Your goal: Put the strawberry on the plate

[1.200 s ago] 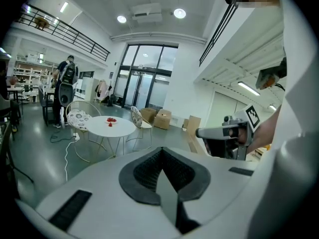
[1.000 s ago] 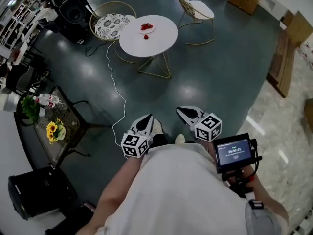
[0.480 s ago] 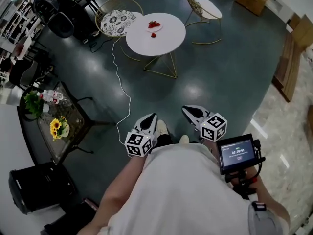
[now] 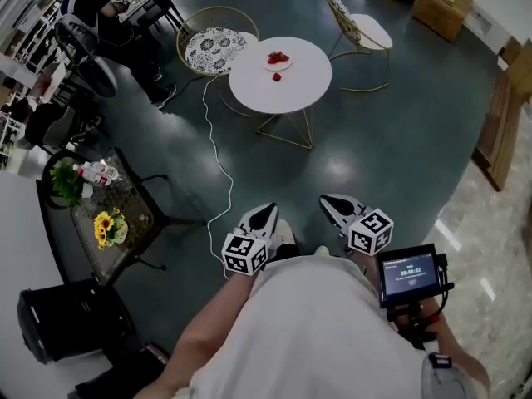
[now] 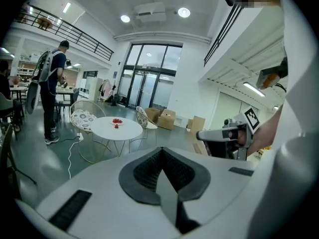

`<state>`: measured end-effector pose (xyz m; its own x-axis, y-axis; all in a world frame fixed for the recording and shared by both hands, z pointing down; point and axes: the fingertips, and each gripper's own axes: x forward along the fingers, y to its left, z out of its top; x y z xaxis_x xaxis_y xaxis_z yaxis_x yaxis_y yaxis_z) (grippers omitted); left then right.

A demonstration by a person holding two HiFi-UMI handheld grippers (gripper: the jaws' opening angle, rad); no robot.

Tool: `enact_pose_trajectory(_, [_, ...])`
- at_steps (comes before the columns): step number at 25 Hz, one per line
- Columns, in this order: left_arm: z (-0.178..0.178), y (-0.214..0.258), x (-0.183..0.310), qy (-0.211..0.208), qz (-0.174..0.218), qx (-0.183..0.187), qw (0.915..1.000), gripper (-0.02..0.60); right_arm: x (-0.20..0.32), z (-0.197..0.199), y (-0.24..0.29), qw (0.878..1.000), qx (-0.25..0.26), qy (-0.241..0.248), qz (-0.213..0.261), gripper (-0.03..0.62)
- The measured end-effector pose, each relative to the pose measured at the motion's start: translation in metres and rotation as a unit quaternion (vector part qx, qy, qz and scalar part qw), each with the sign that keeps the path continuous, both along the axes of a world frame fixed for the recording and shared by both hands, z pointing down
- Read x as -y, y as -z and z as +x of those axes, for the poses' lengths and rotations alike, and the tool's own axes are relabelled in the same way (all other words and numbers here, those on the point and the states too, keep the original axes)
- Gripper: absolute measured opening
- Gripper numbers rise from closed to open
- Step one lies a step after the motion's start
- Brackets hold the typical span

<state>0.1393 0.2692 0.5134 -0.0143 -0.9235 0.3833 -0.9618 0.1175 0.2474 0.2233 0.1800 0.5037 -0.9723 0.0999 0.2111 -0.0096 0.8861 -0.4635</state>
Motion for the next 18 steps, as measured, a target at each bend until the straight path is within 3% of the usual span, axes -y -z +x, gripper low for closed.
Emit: enact_pose_trajectory(18, [-0.087,-0.006,0.059,-0.023,-0.001,-0.001,0.9997,0.006,0.053,-0.076,-0.009,1.000,-0.018,-0.025,0.004,0.008])
